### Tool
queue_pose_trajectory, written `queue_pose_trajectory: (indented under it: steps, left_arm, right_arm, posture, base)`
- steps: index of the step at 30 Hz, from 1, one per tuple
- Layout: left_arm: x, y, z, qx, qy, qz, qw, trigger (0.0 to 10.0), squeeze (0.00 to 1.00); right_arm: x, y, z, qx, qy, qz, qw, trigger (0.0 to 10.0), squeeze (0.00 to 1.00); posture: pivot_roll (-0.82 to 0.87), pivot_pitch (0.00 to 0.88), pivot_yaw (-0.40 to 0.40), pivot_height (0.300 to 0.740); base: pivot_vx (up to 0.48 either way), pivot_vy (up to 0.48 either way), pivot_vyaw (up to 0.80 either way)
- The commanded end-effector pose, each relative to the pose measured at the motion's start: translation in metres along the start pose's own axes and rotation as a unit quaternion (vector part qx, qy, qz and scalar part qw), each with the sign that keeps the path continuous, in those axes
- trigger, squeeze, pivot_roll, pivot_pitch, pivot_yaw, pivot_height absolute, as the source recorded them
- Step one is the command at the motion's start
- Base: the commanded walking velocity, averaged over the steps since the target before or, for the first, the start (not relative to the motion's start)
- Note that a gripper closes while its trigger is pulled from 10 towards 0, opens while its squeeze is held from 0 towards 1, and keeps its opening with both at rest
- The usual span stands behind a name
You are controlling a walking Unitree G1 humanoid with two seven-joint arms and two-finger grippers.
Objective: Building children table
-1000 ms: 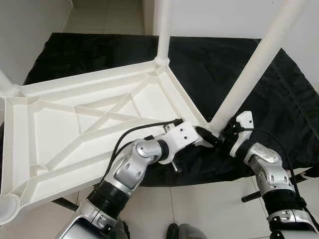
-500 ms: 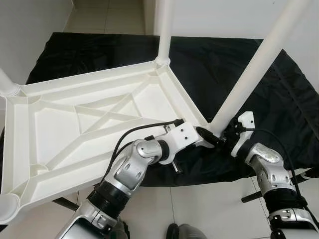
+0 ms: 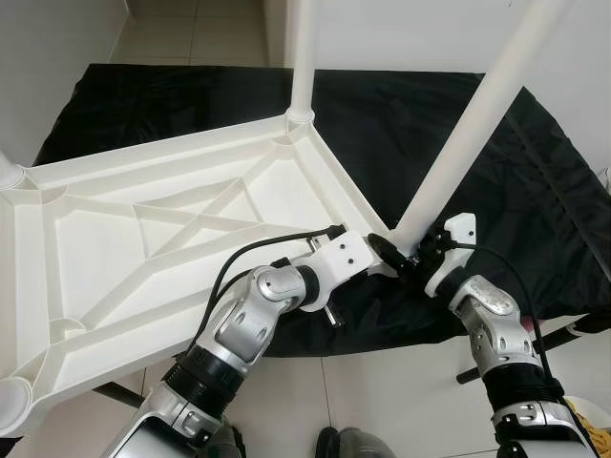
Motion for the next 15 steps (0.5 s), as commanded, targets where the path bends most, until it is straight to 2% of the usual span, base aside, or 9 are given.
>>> queue_pose_trajectory:
  steps: [1, 4, 8, 12, 15]
  left_arm:
    - [0.001, 0.014, 0.004, -0.001, -0.013, 0.037, 0.999, 10.0, 0.00]
    - [0.001, 0.014, 0.004, -0.001, -0.013, 0.037, 0.999, 10.0, 0.00]
    - [0.000, 0.013, 0.003, -0.002, -0.012, 0.036, 0.999, 10.0, 0.00]
    - [0.000, 0.014, 0.003, -0.002, -0.012, 0.036, 0.999, 10.0, 0.00]
    - [0.001, 0.014, 0.003, -0.002, -0.012, 0.037, 0.999, 10.0, 0.00]
  right_arm:
    - [-0.009, -0.015, 0.016, 0.041, -0.062, -0.015, 0.997, 0.0, 0.00]
    - [-0.007, -0.015, 0.014, 0.051, -0.078, -0.009, 0.996, 0.0, 0.00]
    - [0.002, -0.019, 0.005, 0.051, -0.116, 0.002, 0.992, 0.0, 0.00]
    - [0.010, -0.020, -0.005, 0.072, -0.161, 0.019, 0.984, 0.0, 0.00]
    - [0.013, -0.020, -0.009, 0.070, -0.172, 0.026, 0.982, 0.0, 0.00]
  posture:
    - [0.05, 0.092, -0.055, 0.740]
    - [0.05, 0.093, -0.055, 0.740]
    - [0.05, 0.093, -0.055, 0.740]
    - [0.05, 0.093, -0.054, 0.740]
    - [0.05, 0.093, -0.054, 0.740]
  base:
    - [0.000, 0.000, 0.00]
    - [0.000, 0.000, 0.00]
    - [0.000, 0.000, 0.00]
    - [0.000, 0.000, 0.00]
    - [0.000, 0.000, 0.00]
Point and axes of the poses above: a point about 5 cm out from each wrist's last joint towards the gripper, its own x axis pointing out of the wrist towards the gripper, its own y axis along the axis of the wrist's last joint, z = x × y, the point moved 3 cm from there along x, pointing out of the wrist towards the gripper, and after that the axes turned 14 degrees about x, right-handed, at the moved point
